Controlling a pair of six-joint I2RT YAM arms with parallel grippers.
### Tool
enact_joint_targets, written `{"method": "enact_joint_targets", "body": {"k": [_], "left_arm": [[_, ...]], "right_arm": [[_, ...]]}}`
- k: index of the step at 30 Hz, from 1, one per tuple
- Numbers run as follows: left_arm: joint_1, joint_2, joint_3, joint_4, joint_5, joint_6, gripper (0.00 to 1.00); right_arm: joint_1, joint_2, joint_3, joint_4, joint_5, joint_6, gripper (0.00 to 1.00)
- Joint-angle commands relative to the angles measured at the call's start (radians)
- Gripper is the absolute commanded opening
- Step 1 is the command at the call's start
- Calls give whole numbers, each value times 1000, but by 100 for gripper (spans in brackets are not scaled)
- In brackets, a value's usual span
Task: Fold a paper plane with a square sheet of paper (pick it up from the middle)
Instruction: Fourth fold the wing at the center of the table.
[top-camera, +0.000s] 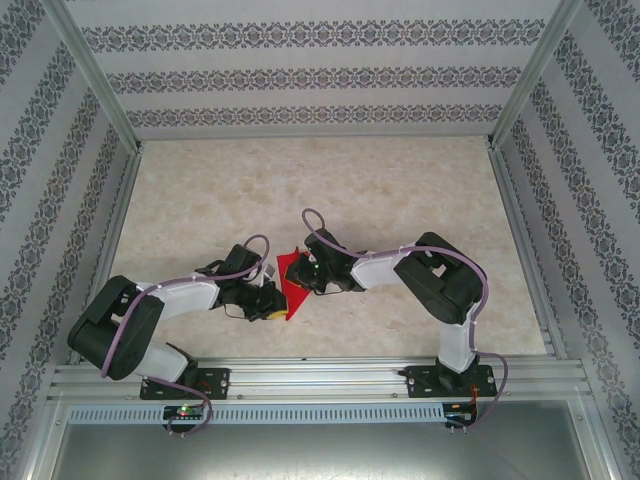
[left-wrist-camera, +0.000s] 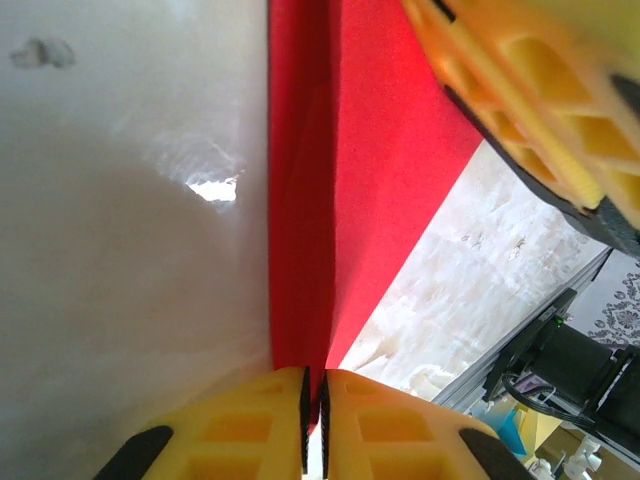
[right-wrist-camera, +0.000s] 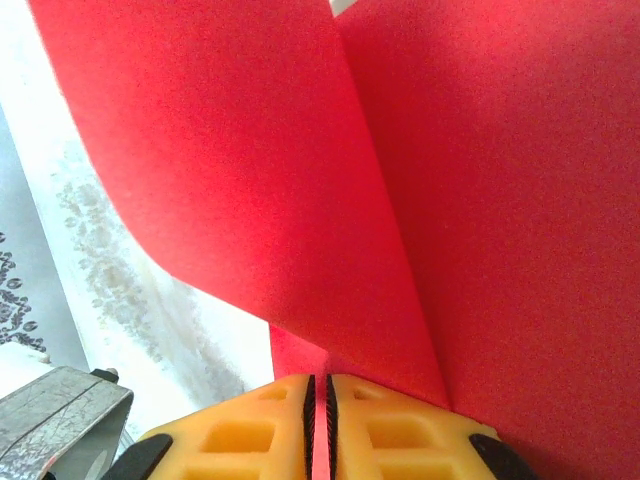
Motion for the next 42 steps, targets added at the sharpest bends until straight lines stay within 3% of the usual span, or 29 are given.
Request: {"method": "enact_joint_targets", "body": {"k": [1,9,17,24,27,32,38,42], "left_arm": [[-18,-5,-8,-37,22,21,10],[-43,79,-10,-32,34,42,3],[-85,88,-22,-111,-8,48,6],[-85,-102,-1,-210,-59,40,22],[-85,-210,23,-235,-114,19,23],[-84,-253,11,-78,-144,-45,16],[-84,-145,-38,216,-149,-136,12],[-84,-86,-43,308,-117,-152,12]], "right_arm": [[12,69,-25,-170,55,-29,16],[15,81,-15,-188,51,-39,16],[15,89,1,-224,59,-51,16],[16,86,5,-244,67,-63,16],[15,87,5,-244,66,-62,15],[14,87,1,-244,67,-62,16],[14,83,-2,-242,66,-61,15],[14,86,-3,-240,64,-62,15]]}}
